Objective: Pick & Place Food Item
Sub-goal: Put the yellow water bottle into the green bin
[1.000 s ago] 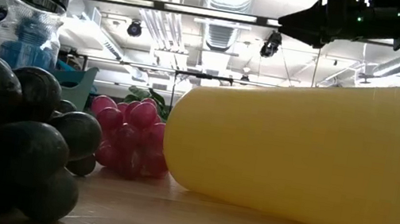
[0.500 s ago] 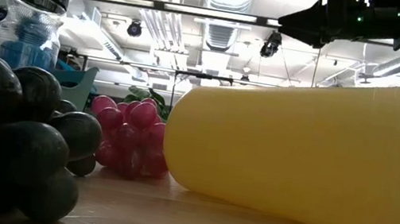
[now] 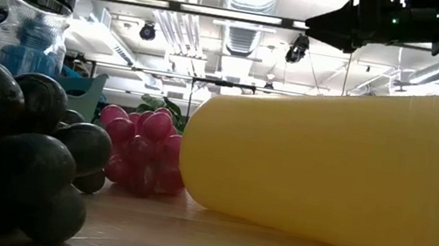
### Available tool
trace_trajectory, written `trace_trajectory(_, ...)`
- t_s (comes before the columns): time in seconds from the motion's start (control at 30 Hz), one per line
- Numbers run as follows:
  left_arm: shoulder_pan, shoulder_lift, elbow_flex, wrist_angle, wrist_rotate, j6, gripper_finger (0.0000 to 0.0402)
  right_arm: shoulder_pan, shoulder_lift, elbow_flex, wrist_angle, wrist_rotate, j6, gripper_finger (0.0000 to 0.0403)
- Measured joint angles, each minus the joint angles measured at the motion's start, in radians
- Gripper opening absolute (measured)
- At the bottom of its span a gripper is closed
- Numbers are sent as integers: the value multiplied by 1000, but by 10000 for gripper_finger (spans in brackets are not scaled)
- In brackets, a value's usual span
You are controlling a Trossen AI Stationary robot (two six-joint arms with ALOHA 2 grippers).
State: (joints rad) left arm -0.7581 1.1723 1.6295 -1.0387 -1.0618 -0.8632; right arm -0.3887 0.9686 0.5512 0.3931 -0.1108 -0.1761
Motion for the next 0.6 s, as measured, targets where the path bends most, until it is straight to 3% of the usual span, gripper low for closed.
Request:
trace_trajectory(0.23,13,-150,1,-174,69,-19,173,0,0,0,0,0,0,305)
trace_trajectory(0.4,44,-170,-2,-275,141,-34,173,0,0,0,0,0,0,305)
trace_trajectory(0.6,45,-182,-1,-284,143,-7,173,0,0,0,0,0,0,305)
